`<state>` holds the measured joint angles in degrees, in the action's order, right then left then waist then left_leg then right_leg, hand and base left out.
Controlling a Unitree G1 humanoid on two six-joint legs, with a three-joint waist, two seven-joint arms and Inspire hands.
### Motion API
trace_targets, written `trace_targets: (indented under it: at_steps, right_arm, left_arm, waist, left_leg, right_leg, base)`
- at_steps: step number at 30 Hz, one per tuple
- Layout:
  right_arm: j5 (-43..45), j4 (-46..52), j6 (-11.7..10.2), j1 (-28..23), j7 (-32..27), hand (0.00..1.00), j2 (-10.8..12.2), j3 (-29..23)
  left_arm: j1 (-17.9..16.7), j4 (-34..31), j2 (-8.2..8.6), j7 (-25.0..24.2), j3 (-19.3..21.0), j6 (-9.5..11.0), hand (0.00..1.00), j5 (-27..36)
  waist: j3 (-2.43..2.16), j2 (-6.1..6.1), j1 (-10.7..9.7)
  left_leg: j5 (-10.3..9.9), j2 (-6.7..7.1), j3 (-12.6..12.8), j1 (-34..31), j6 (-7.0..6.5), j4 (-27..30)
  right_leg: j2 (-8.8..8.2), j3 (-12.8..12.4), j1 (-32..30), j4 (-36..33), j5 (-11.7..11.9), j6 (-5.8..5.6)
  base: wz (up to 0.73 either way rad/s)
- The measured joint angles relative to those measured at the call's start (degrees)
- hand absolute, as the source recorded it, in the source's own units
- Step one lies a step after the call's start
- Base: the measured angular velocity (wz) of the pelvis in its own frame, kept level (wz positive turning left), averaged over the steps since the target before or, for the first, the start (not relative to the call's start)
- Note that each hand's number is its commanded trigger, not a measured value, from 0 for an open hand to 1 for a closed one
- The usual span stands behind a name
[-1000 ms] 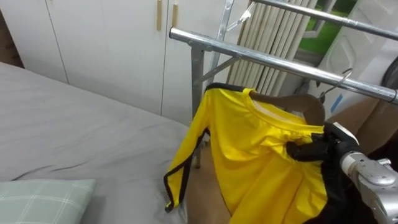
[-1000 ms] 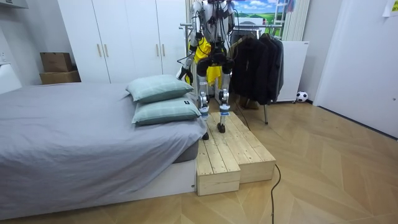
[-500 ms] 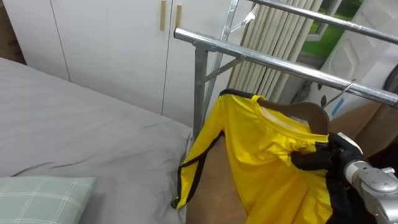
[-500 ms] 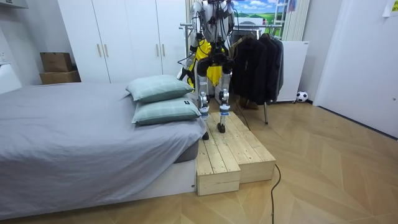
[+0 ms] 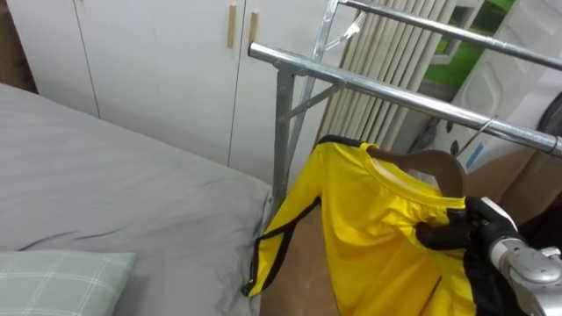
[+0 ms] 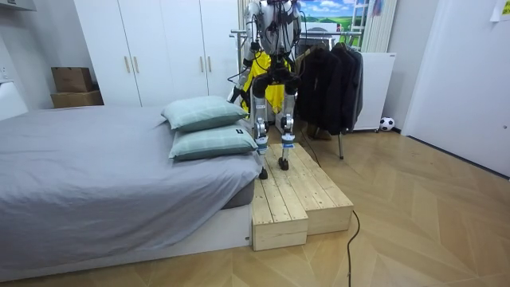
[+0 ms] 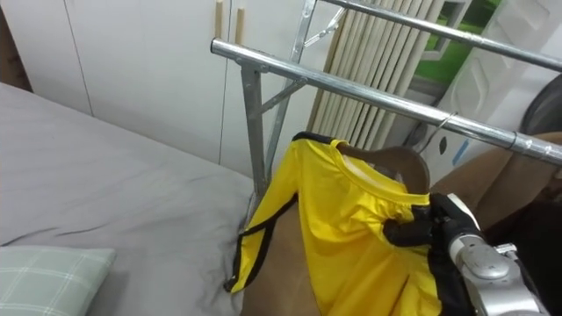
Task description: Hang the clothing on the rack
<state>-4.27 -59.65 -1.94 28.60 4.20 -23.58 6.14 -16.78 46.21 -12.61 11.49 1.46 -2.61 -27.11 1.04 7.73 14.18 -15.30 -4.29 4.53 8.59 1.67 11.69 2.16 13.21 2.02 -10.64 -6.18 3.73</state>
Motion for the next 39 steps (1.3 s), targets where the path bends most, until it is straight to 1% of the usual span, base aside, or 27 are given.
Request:
trace_targets:
  at_steps: [2, 3, 7, 8, 9, 10, 11, 16, 20, 32, 39]
  right_arm:
    - [0.0, -0.1, -0.1, 0.0, -0.5, 1.00, 0.0, 0.0]
    - [0.0, -0.1, -0.2, 0.0, -0.8, 1.00, 0.0, 0.0]
    - [0.0, -0.2, -0.6, 0.0, -1.2, 1.00, 0.0, 0.2]
    - [0.0, -0.2, -0.6, 0.0, -1.5, 0.91, 0.0, 0.5]
    - [0.1, -0.2, -0.6, 0.0, -1.7, 0.67, 0.0, 0.6]
    - [0.1, -0.3, -0.6, 0.0, -1.7, 0.26, 0.0, 0.6]
    - [0.1, -0.3, -0.6, 0.0, -1.7, 0.00, 0.0, 0.6]
    - [0.1, -0.4, -0.5, -0.2, -1.7, 0.00, 0.0, 1.5]
    - [0.0, -2.0, -0.5, -0.5, -1.9, 0.00, 0.2, 1.5]
    - [0.1, -2.1, -0.5, -0.5, -2.8, 0.00, 0.2, 1.5]
    - [0.1, -2.2, -0.5, -0.5, -2.7, 0.00, 0.1, 1.5]
  left_arm:
    - [-0.1, 0.0, 0.04, 0.0, -0.3, -0.1, 0.00, 0.0]
    - [-0.1, 0.0, 0.06, 0.0, -0.6, -0.3, 0.00, 0.0]
    - [0.0, 0.0, 0.15, 0.0, -0.7, -0.9, 0.00, -0.1]
    - [0.0, 0.0, 0.15, 0.0, -0.7, -0.9, 0.00, -0.1]
    - [0.0, 0.0, 0.16, 0.0, -0.7, -1.0, 0.00, -0.1]
    - [0.0, 0.0, 0.15, 0.0, -0.7, -1.0, 0.00, -0.1]
    - [0.0, 0.0, 0.15, 0.0, -0.7, -1.0, 0.00, -0.1]
    - [0.0, 0.0, 0.15, -0.2, -0.6, -1.1, 0.00, -0.1]
    - [-0.2, 0.0, 0.09, -0.7, -0.6, -1.1, 0.00, 0.0]
    - [-0.5, 0.5, -0.31, -0.9, -0.5, -1.0, 0.00, 0.0]
    - [-0.4, 2.3, -0.56, -1.0, 0.4, -0.6, 0.00, 0.6]
  waist:
    - [-0.17, -0.42, 0.0]
    - [-0.19, -0.61, 0.0]
    - [-0.16, -0.68, 0.0]
    - [-0.18, -0.65, 0.0]
    - [-0.21, -0.61, 0.0]
    - [-0.22, -0.59, 0.0]
    - [-0.25, -0.55, 0.0]
    - [-0.32, -0.41, 0.0]
    - [-0.27, -0.29, -0.1]
    - [-0.18, -0.09, -0.2]
    - [-0.34, 0.37, -0.2]
  left_leg:
    - [0.0, 0.00, 0.0, 0.0, 0.00, 0.0]
    - [0.0, 0.00, 0.0, 0.0, 0.00, 0.0]
    - [0.0, 0.00, 0.0, 0.0, -0.01, 0.0]
    - [0.0, 0.00, 0.0, 0.0, -0.01, 0.0]
    - [0.0, 0.01, 0.0, 0.0, -0.01, 0.0]
    - [0.0, 0.01, 0.0, 0.0, -0.02, 0.0]
    - [0.0, 0.02, 0.0, 0.0, -0.02, 0.0]
    - [0.1, 0.04, 0.0, 0.1, -0.07, 0.1]
    - [0.1, 0.07, -0.1, 0.1, -0.16, 0.0]
    - [0.2, 0.06, 0.0, 0.5, -0.10, -0.1]
    - [0.2, 0.05, 0.0, 0.4, -0.10, 0.0]
  right_leg:
    - [-0.01, 0.1, 0.0, 0.0, 0.0, 0.00]
    - [-0.03, 0.1, 0.0, 0.0, 0.0, 0.00]
    - [-0.05, 0.2, 0.0, 0.0, 0.0, 0.00]
    - [-0.05, 0.2, 0.0, 0.0, 0.0, 0.00]
    - [-0.06, 0.2, 0.0, 0.0, 0.0, 0.00]
    - [-0.06, 0.2, 0.0, 0.0, 0.0, 0.00]
    - [-0.06, 0.2, 0.0, 0.0, 0.0, 0.00]
    - [-0.10, 0.2, 0.0, -0.1, 0.0, 0.00]
    - [-0.19, 0.2, 0.1, 0.0, 0.0, 0.00]
    - [-0.16, -0.2, 0.1, 0.1, 0.0, -0.01]
    - [-0.16, -0.1, 0.0, 0.0, -0.1, -0.04]
  base:
    - [0.00]
    - [0.00]
    - [0.00]
    - [0.00]
    - [0.00]
    - [0.00]
    - [0.00]
    - [0.00]
    - [0.00]
    - [0.00]
    - [0.00]
